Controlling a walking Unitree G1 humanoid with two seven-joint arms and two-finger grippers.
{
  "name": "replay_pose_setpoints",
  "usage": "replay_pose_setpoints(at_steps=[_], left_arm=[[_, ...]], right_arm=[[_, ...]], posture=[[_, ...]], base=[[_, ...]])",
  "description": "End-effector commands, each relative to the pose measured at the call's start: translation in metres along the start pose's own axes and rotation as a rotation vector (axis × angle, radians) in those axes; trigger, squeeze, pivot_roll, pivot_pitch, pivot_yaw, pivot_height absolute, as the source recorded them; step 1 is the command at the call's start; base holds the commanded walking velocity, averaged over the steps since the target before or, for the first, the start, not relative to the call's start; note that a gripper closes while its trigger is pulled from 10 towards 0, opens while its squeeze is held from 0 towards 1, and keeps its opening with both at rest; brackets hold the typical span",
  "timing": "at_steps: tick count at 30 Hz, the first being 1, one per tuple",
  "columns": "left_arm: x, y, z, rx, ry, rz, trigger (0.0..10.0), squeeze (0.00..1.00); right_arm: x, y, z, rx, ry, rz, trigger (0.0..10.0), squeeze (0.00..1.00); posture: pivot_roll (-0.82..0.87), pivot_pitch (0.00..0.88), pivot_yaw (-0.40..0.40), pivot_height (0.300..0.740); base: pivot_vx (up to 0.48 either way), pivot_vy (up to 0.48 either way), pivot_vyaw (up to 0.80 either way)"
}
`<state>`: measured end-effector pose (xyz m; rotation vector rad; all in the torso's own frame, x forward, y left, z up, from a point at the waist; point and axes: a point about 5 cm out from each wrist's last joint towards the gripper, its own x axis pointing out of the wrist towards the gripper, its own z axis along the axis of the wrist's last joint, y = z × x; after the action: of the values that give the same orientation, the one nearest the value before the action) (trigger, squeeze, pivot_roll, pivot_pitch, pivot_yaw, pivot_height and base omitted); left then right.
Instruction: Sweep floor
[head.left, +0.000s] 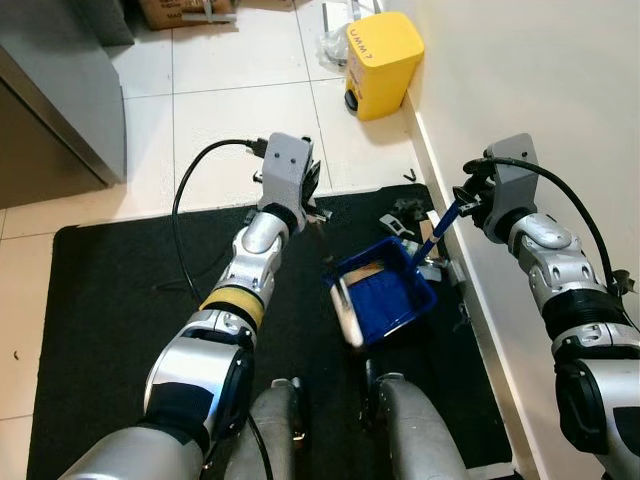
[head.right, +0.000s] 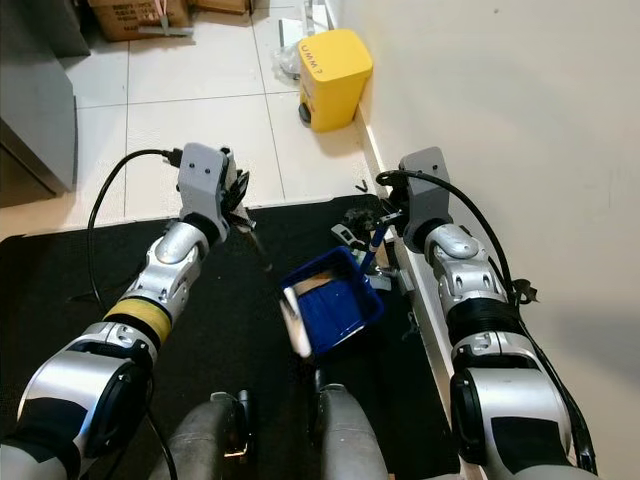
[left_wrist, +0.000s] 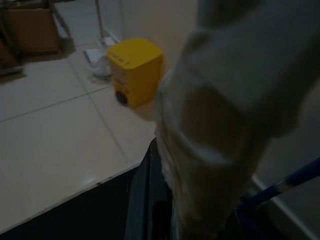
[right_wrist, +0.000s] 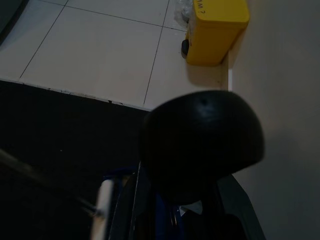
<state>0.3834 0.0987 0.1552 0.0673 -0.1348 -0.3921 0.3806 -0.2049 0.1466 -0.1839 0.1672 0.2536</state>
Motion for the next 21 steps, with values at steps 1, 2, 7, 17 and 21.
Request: replay_pose_setpoints(at_steps=[1, 2, 7, 17, 21], left_arm=[[0.002, -0.011, -0.002, -0.064, 0.0, -0.038, 10.0, 0.0], [0.004, -0.014, 0.0, -0.099, -0.013, -0.052, 10.0, 0.0], [0.01, -0.023, 0.021, -0.156, -0.127, -0.127, 10.0, 0.0], [-0.013, -0.017, 0.052, -0.055, -0.27, -0.113, 10.0, 0.0], [-0.035, -0.01, 0.047, -0.073, -0.192, -0.041, 10.0, 0.0]], right_arm=[[-0.004, 0.005, -0.023, 0.068, 0.074, 0.024, 10.0, 0.0], [-0.004, 0.005, -0.023, 0.068, 0.074, 0.024, 10.0, 0.0], [-0.004, 0.005, -0.022, 0.07, 0.07, 0.023, 10.0, 0.0], [-0.003, 0.007, -0.023, 0.115, 0.059, 0.017, 10.0, 0.0], [-0.001, 0.012, -0.023, 0.15, 0.047, 0.017, 10.0, 0.0]], posture=[[-0.14, 0.316, -0.032, 0.74], [-0.14, 0.316, -0.032, 0.74], [-0.13, 0.313, -0.032, 0.74], [-0.08, 0.295, -0.025, 0.74], [-0.04, 0.281, -0.019, 0.74]], base=[[0.0, 0.0, 0.0], [0.0, 0.0, 0.0], [0.0, 0.0, 0.0], [0.0, 0.0, 0.0], [0.0, 0.0, 0.0]])
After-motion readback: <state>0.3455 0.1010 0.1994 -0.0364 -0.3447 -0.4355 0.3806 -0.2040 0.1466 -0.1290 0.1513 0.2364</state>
